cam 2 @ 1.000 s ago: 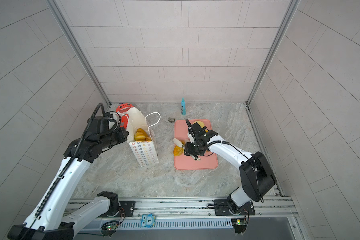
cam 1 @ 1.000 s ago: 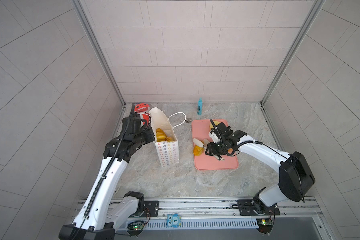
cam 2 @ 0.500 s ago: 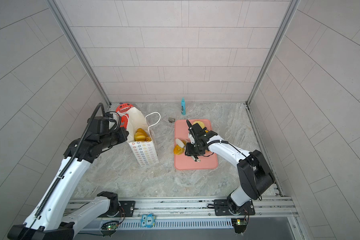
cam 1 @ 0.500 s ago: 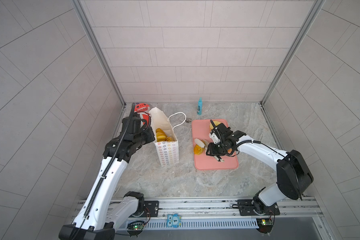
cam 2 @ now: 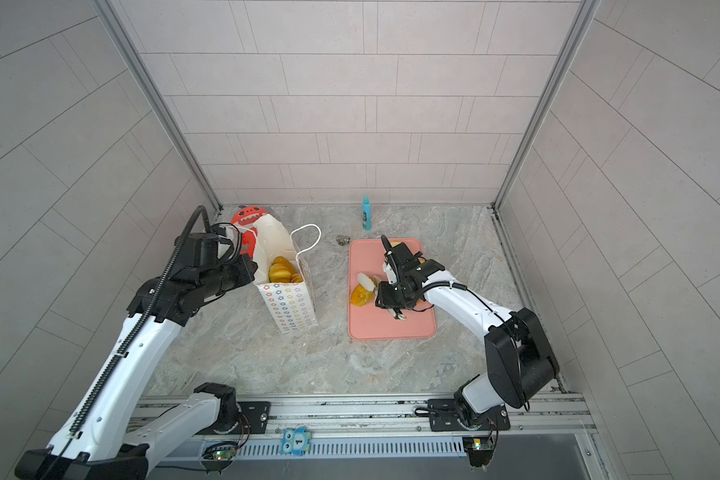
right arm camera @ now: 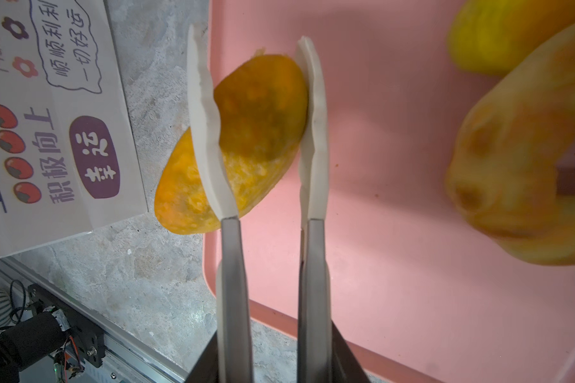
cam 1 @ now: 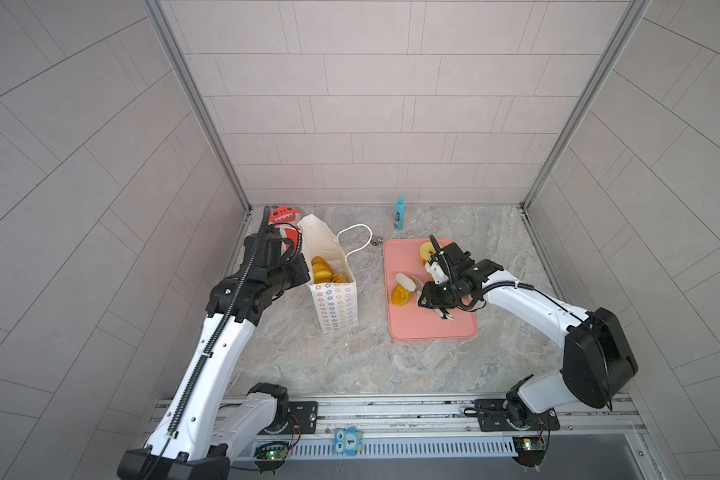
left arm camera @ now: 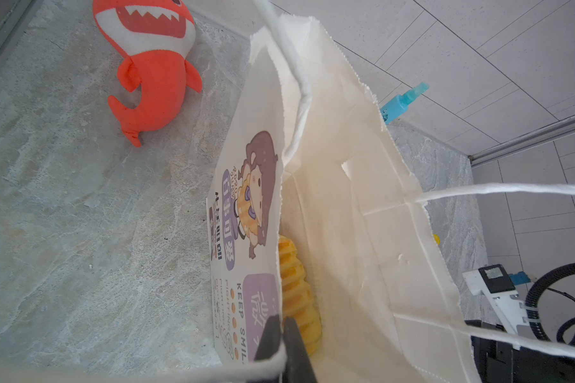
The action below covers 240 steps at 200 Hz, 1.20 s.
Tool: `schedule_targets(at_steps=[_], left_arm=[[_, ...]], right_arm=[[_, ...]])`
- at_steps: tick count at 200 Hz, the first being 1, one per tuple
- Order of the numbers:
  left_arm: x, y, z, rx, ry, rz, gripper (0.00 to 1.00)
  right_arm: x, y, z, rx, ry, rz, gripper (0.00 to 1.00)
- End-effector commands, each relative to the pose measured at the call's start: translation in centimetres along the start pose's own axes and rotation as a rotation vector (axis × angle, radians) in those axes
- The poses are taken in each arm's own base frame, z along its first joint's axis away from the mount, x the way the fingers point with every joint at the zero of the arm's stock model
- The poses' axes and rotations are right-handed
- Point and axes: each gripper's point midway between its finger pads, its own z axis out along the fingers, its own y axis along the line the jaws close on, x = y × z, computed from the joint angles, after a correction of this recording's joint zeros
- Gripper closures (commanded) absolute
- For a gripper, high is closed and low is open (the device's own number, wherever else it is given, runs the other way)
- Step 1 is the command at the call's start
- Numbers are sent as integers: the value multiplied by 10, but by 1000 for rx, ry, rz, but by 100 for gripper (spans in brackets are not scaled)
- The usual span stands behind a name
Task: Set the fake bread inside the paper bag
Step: 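Pinch the oval orange bun with the tongs and lift it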
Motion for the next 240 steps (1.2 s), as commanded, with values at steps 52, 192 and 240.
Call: schedule_targets(at_steps=[52, 192, 240], left_arm=[[0, 3, -2, -10, -1, 5, 94], [0, 2, -3, -9, -2, 3, 94], [1, 3, -5, -12, -2, 2, 94]], right_arm=[[-12, 2, -35, -10, -73, -13, 62], [-48, 3, -113, 4, -293, -59, 62], [-55, 9, -128, 1, -322, -74, 62]])
